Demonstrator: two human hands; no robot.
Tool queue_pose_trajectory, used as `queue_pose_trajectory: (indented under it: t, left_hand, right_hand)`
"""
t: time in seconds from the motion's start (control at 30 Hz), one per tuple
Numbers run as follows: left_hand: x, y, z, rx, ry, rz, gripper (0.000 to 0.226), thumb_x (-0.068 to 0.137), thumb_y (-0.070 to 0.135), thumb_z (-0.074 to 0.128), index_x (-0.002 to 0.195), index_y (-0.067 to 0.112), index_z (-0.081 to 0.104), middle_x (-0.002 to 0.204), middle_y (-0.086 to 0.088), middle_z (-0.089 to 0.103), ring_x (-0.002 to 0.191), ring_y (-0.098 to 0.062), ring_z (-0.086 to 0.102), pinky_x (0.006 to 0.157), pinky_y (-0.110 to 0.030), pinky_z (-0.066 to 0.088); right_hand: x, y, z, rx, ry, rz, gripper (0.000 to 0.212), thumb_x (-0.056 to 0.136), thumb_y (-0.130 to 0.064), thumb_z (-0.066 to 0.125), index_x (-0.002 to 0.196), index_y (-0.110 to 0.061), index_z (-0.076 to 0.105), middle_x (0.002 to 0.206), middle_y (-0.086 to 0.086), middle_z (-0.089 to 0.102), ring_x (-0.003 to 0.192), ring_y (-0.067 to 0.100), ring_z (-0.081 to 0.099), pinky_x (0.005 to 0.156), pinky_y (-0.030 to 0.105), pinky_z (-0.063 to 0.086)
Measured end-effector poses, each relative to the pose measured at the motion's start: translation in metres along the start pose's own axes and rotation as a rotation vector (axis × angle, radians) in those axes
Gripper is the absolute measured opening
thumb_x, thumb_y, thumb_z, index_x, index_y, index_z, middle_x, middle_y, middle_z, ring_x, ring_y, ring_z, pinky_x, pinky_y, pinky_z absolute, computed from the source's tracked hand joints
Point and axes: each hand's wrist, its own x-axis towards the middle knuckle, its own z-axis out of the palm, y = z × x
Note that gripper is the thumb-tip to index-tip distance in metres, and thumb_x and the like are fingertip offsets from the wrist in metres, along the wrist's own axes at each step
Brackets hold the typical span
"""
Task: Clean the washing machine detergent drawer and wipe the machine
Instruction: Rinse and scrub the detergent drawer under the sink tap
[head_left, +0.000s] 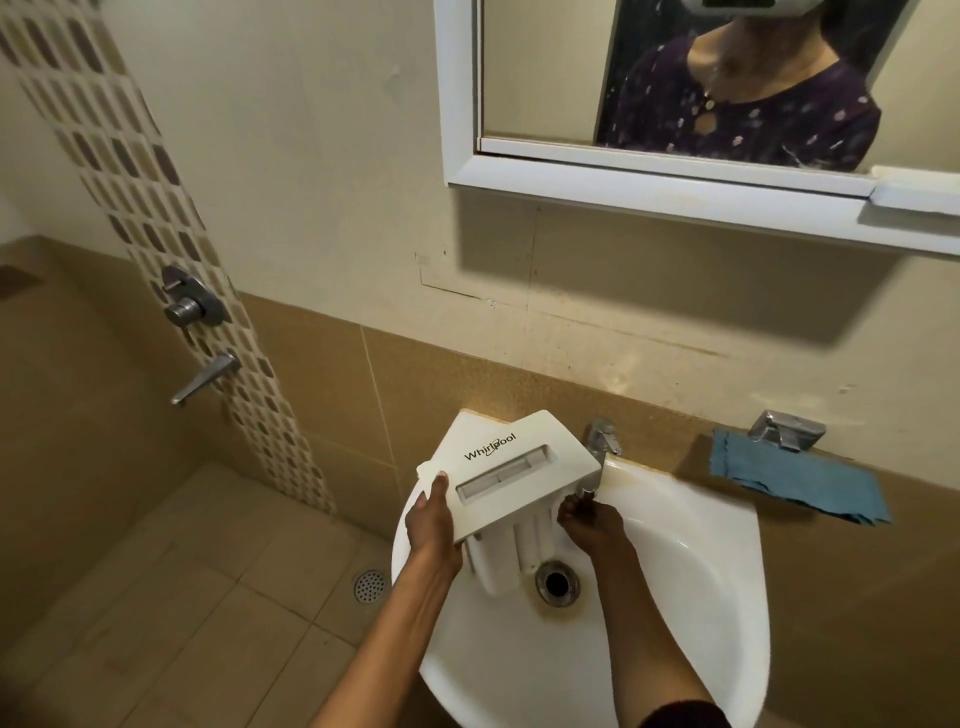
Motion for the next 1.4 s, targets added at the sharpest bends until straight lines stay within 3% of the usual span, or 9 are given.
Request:
queue_pose_trajectory:
  t: [0.13, 0.37, 0.63, 0.73, 0.9, 1.0, 1.1, 1.17, 1.4]
  left_hand:
    - [0.000, -0.001, 0.001, 0.023, -0.020, -0.012, 0.017, 0.095, 0.025, 0.052, 0.109, 0.015, 0.053, 0.080, -0.003, 0.059, 0.063, -0.018, 0.055, 0.031, -0.015, 0.040]
    - [-0.003, -0.004, 0.005, 0.149, -0.085, -0.002, 0.015, 0.096, 0.026, 0.050, 0.107, 0.017, 0.054, 0.080, -0.001, 0.059, 0.062, -0.016, 0.055, 0.032, -0.014, 0.040]
    - [-0.014, -0.017, 0.016, 0.228, -0.168, 0.022, 0.031, 0.095, 0.030, 0.051, 0.122, 0.015, 0.055, 0.106, -0.005, 0.061, 0.088, -0.024, 0.057, 0.056, -0.028, 0.045]
    - [-0.017, -0.018, 0.017, 0.253, -0.193, 0.009, 0.032, 0.095, 0.033, 0.049, 0.123, 0.018, 0.055, 0.100, -0.002, 0.063, 0.084, -0.022, 0.058, 0.059, -0.028, 0.046]
    - [-0.020, -0.020, 0.015, 0.362, -0.215, 0.090, 0.033, 0.096, 0.037, 0.047, 0.122, 0.019, 0.057, 0.112, -0.004, 0.064, 0.100, -0.026, 0.060, 0.078, -0.034, 0.051]
    - [-0.023, -0.012, 0.013, 0.454, -0.239, 0.219, 0.034, 0.094, 0.039, 0.050, 0.115, 0.017, 0.064, 0.110, -0.004, 0.068, 0.102, -0.026, 0.063, 0.094, -0.044, 0.049]
    - [-0.025, 0.005, 0.008, 0.535, -0.234, 0.367, 0.033, 0.092, 0.041, 0.053, 0.087, 0.012, 0.068, 0.078, -0.004, 0.069, 0.075, -0.022, 0.064, 0.072, -0.030, 0.047]
    - [-0.031, 0.018, 0.004, 0.581, -0.224, 0.481, 0.042, 0.090, 0.045, 0.054, 0.060, 0.016, 0.050, 0.050, -0.006, 0.039, 0.046, -0.020, 0.038, 0.055, -0.028, 0.026]
    - [-0.044, 0.040, -0.008, 0.928, -0.170, 0.689, 0.049, 0.097, 0.045, 0.031, 0.058, 0.019, 0.019, 0.053, 0.002, 0.021, 0.051, -0.012, 0.021, 0.051, -0.028, 0.013]
  right_hand:
    - [-0.007, 0.027, -0.021, 0.146, -0.074, -0.155, 0.027, 0.089, -0.038, 0.059, 0.107, -0.019, 0.061, 0.102, -0.006, 0.063, 0.100, 0.016, 0.062, 0.085, 0.027, 0.047]
    - [0.001, -0.015, -0.092, 1.527, -0.185, 0.180, 0.016, 0.085, 0.001, 0.048, 0.076, -0.012, 0.051, 0.060, 0.001, 0.056, 0.054, 0.012, 0.056, 0.051, 0.021, 0.048]
    - [-0.052, -0.133, -0.095, -0.111, -0.339, -0.058, 0.034, 0.094, 0.009, 0.033, 0.126, 0.007, 0.045, 0.052, 0.001, 0.068, 0.048, 0.011, 0.064, 0.050, 0.022, 0.053]
    - [-0.051, -0.128, -0.089, -0.566, -0.049, -0.157, 0.033, 0.093, -0.002, 0.047, 0.126, 0.000, 0.054, 0.118, 0.013, 0.065, 0.105, 0.024, 0.063, 0.083, 0.027, 0.047]
    - [-0.051, -0.101, -0.080, -0.360, -0.172, 0.081, 0.060, 0.098, -0.049, 0.032, 0.138, -0.006, 0.040, 0.141, 0.017, 0.044, 0.125, 0.034, 0.047, 0.101, 0.042, 0.040]
    - [-0.047, -0.090, -0.080, -0.151, -0.185, 0.162, 0.066, 0.094, -0.056, 0.035, 0.135, -0.006, 0.042, 0.134, 0.017, 0.050, 0.109, 0.033, 0.055, 0.083, 0.040, 0.048]
    - [-0.046, -0.089, -0.084, 0.023, -0.192, 0.143, 0.067, 0.091, -0.061, 0.038, 0.131, -0.009, 0.048, 0.119, 0.016, 0.059, 0.096, 0.031, 0.061, 0.078, 0.039, 0.052]
    - [-0.048, -0.092, -0.089, 0.188, -0.238, 0.152, 0.070, 0.088, -0.067, 0.035, 0.124, -0.010, 0.052, 0.101, 0.016, 0.063, 0.085, 0.031, 0.064, 0.068, 0.037, 0.055]
    - [-0.040, -0.079, -0.085, 0.311, -0.482, 0.297, 0.075, 0.081, -0.073, 0.040, 0.119, -0.011, 0.056, 0.080, 0.014, 0.069, 0.072, 0.031, 0.067, 0.062, 0.042, 0.056]
